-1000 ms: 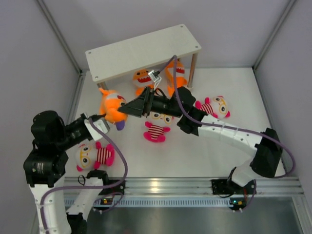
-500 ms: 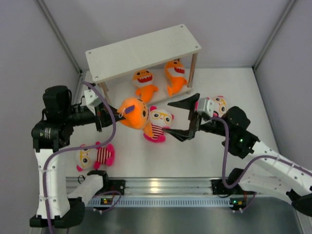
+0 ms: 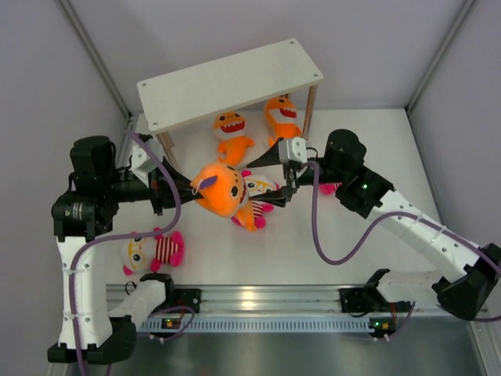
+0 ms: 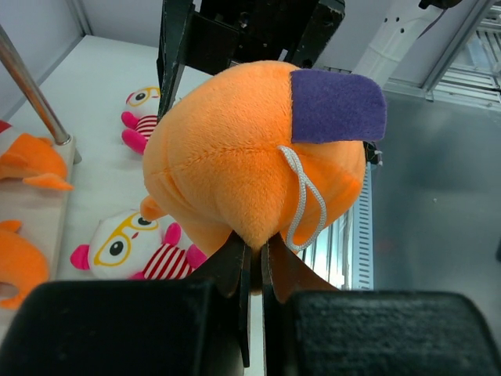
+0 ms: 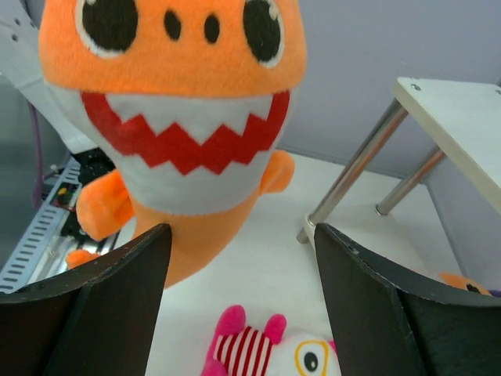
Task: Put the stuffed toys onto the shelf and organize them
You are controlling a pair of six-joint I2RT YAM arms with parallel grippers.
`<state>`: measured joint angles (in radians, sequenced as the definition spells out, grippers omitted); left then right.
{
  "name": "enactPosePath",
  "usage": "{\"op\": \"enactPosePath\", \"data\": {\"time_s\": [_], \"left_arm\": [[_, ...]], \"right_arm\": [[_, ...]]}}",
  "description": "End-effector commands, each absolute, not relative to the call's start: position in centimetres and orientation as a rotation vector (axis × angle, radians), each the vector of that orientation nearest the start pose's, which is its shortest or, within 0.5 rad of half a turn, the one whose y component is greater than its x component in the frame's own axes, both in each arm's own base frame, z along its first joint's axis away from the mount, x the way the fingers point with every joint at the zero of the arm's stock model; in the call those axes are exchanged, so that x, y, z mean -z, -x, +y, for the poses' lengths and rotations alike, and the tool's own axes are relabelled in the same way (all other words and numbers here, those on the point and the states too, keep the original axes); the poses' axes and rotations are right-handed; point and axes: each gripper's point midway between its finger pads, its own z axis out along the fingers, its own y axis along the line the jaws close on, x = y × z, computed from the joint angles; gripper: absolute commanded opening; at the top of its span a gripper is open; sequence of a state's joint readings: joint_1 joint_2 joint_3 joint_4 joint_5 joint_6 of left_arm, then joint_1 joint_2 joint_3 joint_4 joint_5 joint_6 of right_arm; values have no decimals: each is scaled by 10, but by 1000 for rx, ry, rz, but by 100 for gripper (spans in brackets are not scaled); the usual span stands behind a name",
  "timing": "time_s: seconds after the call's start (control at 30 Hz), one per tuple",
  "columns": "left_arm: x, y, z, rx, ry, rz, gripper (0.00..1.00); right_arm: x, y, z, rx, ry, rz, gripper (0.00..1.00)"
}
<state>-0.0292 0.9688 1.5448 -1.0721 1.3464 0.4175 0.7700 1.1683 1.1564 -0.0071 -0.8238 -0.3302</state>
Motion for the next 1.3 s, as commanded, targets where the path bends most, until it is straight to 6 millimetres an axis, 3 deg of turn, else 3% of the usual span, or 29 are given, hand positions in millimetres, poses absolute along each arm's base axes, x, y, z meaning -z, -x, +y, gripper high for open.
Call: {"op": "enactPosePath", "data": {"time_s": [0.0,0.17,0.2,0.3,0.47,0.63,0.7,0.77,0.8,0.83,0.97,1.0,1.03,1.07,1.13,1.2,1.27], "left_arm": [[-429,-127,-174,1087,-1155,1344,0],[-427,-129,-173,1080,-1157,1345,0],[-426,-131,-173,1072,-1154,1351,0],[-423,-133,-172,1057,-1154,1355,0],[-422,-134,-172,1047,-1161,1348,0],[-423,-135,-172,1039,-1162,1346,0],[-424,-135,-172,1042,-1163,1345,0],[-424,-136,-172,1033,-1159,1350,0],[-424,-136,-172,1027,-1160,1349,0],[-424,-136,-171,1026,-1160,1350,0],[-414,-149,-166,948,-1120,1423,2],[-411,-156,-162,894,-1101,1456,16],[-406,-163,-156,828,-1075,1492,51],[-403,-171,-149,757,-1044,1532,98],[-392,-196,-119,501,-923,1660,99],[-385,-212,-83,262,-795,1755,99],[-381,-215,-62,143,-713,1805,99]], "right_arm": [[-405,-161,350,-1133,1404,851,74],[-403,-152,362,-1280,1404,882,44],[-400,-147,363,-1309,1419,883,44],[-397,-137,359,-1337,1448,867,55],[-401,-131,357,-1336,1435,850,50],[-401,-121,365,-1371,1449,845,59],[-402,-125,367,-1367,1419,874,48],[-406,-128,369,-1363,1399,859,28],[-408,-126,370,-1402,1379,892,11],[-409,-127,371,-1406,1363,901,1],[-409,-142,376,-1419,1242,997,0],[-409,-145,377,-1413,1211,1027,0],[-406,-160,379,-1376,1132,1088,0],[-397,-168,379,-1367,1071,1162,0],[-385,-205,376,-1257,855,1317,0],[-361,-225,373,-1243,674,1466,0],[-334,-244,373,-1213,510,1584,0]]}}
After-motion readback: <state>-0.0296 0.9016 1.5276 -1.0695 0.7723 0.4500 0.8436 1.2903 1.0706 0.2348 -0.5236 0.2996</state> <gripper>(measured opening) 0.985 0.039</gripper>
